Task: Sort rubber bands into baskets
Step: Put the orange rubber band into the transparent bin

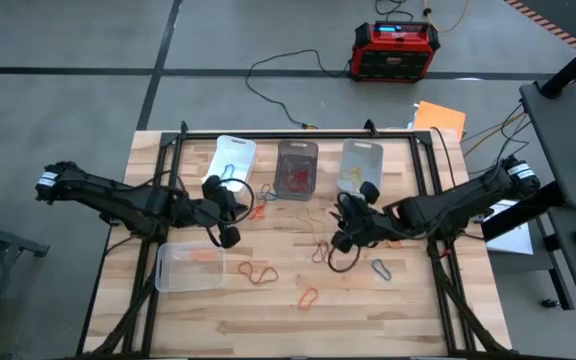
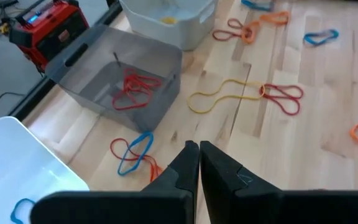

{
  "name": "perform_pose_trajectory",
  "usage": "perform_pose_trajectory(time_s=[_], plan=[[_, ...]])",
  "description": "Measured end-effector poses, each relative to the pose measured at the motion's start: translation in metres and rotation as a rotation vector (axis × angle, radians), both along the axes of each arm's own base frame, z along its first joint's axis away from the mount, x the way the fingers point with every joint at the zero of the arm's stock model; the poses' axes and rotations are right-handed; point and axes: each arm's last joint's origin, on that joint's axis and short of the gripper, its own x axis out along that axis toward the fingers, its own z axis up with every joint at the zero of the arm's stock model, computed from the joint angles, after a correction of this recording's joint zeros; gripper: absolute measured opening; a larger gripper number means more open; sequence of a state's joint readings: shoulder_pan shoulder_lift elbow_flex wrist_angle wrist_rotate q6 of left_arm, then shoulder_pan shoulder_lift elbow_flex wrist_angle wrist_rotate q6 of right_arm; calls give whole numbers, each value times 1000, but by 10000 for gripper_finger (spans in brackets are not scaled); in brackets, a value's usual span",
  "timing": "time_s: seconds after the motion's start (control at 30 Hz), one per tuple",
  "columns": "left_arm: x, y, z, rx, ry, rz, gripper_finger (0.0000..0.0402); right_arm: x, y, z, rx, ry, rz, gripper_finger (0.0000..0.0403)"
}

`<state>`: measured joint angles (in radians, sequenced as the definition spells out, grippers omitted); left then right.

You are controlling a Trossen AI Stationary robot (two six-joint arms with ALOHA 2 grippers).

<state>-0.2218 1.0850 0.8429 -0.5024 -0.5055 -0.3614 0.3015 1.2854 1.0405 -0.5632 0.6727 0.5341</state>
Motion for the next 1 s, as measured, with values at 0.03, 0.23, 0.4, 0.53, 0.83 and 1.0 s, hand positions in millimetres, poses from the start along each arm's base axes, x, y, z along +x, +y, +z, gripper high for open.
perform_pose_trajectory(time_s=[0.03,0.23,0.4,0.53,0.83,1.0], plan=[[3,-1,-2,-1,9,-3,0,-1,2,0,10,-6,-1,94],[15,-4,-22,12,122,-18,0,-3,11,-5,176,3,33,79],[20,-6,-34,3,194,-33,0,-9,12,-12,323,71,5,68],[24,-8,-40,-9,227,-48,0,-23,7,-21,360,187,-131,66],[28,-9,-47,3,257,-56,0,-37,-8,-43,443,314,-339,84],[28,-9,-46,13,254,-62,0,-37,-21,-61,452,367,-431,100]])
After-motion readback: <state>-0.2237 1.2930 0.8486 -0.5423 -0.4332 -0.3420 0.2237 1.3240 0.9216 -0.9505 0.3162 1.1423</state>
